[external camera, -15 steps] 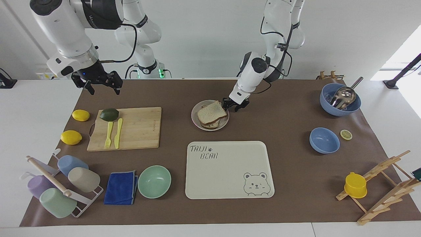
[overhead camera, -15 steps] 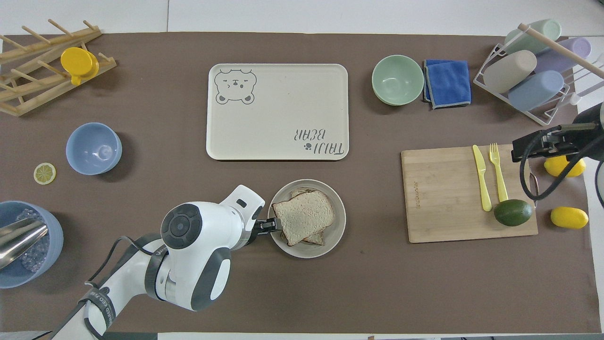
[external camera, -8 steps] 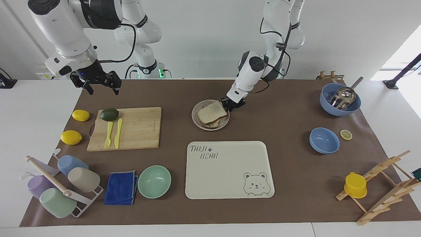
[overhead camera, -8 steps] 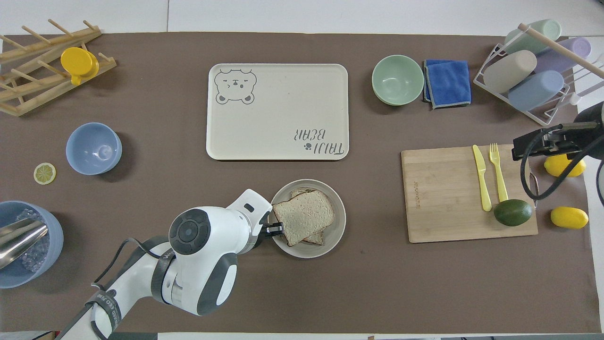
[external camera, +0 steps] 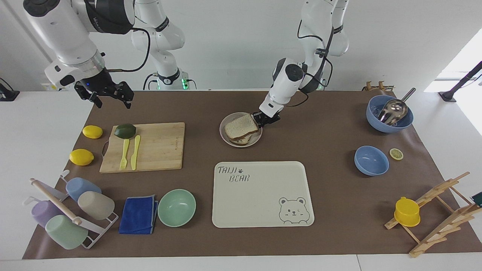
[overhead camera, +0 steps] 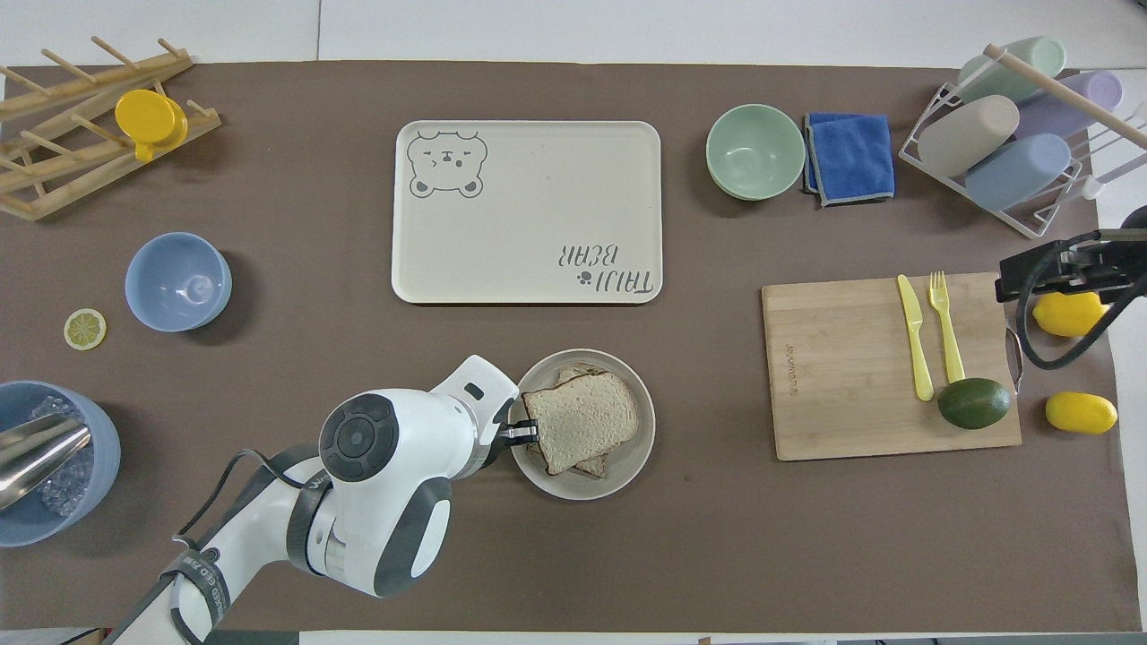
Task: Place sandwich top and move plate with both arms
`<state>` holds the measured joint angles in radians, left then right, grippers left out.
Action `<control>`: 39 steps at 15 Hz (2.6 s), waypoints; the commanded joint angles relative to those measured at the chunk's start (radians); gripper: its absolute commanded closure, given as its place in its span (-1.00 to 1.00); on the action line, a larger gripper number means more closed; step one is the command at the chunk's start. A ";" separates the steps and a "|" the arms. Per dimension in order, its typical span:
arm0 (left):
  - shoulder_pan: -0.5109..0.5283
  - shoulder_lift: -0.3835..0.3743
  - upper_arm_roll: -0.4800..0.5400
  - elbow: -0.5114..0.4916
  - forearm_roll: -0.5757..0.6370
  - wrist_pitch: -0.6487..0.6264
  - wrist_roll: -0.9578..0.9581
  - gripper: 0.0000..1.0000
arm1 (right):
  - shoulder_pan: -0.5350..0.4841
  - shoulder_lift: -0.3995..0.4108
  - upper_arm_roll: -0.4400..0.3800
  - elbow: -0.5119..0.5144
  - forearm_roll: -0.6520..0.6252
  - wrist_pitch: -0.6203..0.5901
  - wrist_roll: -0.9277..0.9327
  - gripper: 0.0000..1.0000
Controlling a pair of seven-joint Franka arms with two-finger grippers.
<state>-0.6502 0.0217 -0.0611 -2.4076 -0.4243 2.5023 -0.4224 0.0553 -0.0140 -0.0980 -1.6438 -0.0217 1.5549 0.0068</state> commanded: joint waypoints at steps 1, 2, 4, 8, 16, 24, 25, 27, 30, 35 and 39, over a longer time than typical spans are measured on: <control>0.044 -0.002 0.014 0.089 -0.019 -0.148 0.028 1.00 | -0.025 -0.006 0.015 0.001 0.023 -0.002 -0.024 -1.00; 0.081 -0.003 0.014 0.138 -0.019 -0.217 0.039 1.00 | -0.025 -0.006 0.015 0.001 0.023 0.001 -0.025 -1.00; 0.148 0.004 0.015 0.243 -0.019 -0.342 0.083 1.00 | -0.022 -0.011 0.015 -0.013 0.025 -0.004 -0.025 -1.00; 0.273 0.122 0.018 0.511 -0.016 -0.482 0.094 1.00 | -0.018 -0.011 0.015 -0.013 0.023 -0.004 -0.024 -1.00; 0.366 0.562 0.023 1.048 -0.001 -0.554 0.094 1.00 | -0.018 -0.009 0.015 -0.013 0.025 -0.004 -0.024 -1.00; 0.353 0.603 0.023 0.969 0.055 -0.401 0.136 1.00 | -0.020 -0.011 0.015 -0.013 0.025 -0.004 -0.024 -1.00; 0.353 0.601 0.023 0.957 0.055 -0.390 0.137 1.00 | -0.020 -0.011 0.015 -0.014 0.025 -0.004 -0.024 -1.00; 0.351 0.584 0.023 0.921 0.055 -0.364 0.139 1.00 | -0.018 -0.011 0.015 -0.013 0.023 -0.004 -0.024 -1.00; 0.351 0.572 0.021 0.884 0.055 -0.339 0.166 1.00 | -0.020 -0.011 0.015 -0.014 0.025 -0.004 -0.024 -1.00; 0.362 0.570 0.023 0.900 0.056 -0.365 0.172 -1.00 | -0.018 -0.011 0.015 -0.014 0.025 -0.004 -0.024 -1.00; 0.374 0.502 0.058 0.923 0.055 -0.378 0.165 -1.00 | -0.018 -0.011 0.015 -0.013 0.025 -0.004 -0.024 -1.00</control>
<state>-0.2851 0.6003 -0.0306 -1.4613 -0.3763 2.1410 -0.2664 0.0552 -0.0140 -0.0947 -1.6475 -0.0217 1.5534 0.0068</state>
